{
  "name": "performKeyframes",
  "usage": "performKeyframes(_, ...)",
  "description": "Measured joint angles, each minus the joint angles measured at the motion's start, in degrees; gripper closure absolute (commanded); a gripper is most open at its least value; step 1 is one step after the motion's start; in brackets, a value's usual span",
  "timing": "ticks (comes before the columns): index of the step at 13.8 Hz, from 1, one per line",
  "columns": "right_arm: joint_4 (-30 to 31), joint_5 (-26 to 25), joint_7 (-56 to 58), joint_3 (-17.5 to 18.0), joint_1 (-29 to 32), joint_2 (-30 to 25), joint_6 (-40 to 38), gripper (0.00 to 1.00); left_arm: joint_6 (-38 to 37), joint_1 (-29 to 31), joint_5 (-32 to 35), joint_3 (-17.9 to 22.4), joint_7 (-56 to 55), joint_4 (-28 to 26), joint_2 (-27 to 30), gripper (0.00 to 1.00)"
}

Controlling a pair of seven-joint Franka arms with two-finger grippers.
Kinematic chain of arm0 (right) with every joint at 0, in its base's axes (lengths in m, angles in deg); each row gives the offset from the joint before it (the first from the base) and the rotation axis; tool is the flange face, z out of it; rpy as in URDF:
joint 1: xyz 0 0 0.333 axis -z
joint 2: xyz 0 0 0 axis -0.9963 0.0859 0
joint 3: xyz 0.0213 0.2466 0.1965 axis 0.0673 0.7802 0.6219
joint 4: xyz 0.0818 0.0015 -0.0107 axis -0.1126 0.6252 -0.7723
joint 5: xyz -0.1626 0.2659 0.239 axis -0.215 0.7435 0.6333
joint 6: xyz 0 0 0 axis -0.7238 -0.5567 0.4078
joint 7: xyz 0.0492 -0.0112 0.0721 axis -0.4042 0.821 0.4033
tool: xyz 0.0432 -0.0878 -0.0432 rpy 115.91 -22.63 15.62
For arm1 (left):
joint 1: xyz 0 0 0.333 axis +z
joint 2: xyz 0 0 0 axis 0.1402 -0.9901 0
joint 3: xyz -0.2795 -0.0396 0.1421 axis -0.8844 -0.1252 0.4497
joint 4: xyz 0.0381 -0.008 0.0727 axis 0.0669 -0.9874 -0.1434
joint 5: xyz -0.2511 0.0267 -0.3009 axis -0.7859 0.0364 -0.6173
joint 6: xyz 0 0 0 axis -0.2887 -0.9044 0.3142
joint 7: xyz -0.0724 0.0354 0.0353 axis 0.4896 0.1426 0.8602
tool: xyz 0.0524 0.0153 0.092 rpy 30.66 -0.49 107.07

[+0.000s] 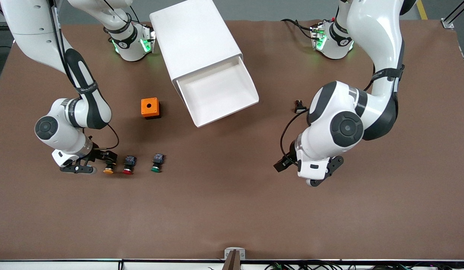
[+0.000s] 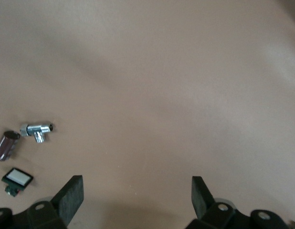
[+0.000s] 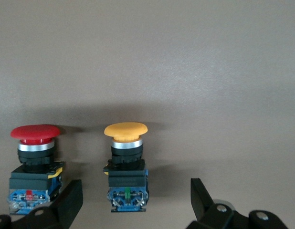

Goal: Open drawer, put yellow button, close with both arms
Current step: 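Move the right gripper over the yellow button while the left gripper withdraws, then lower the right gripper and grasp the yellow button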

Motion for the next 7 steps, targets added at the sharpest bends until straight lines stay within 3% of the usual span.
performKeyframes(7, 1.1, 0.0, -1.3, 0.0, -1.1, 1.2, 2.3, 0.01, 1.8, -1.3, 3.4, -0.7, -3.3, -1.0, 0.0, 0.01)
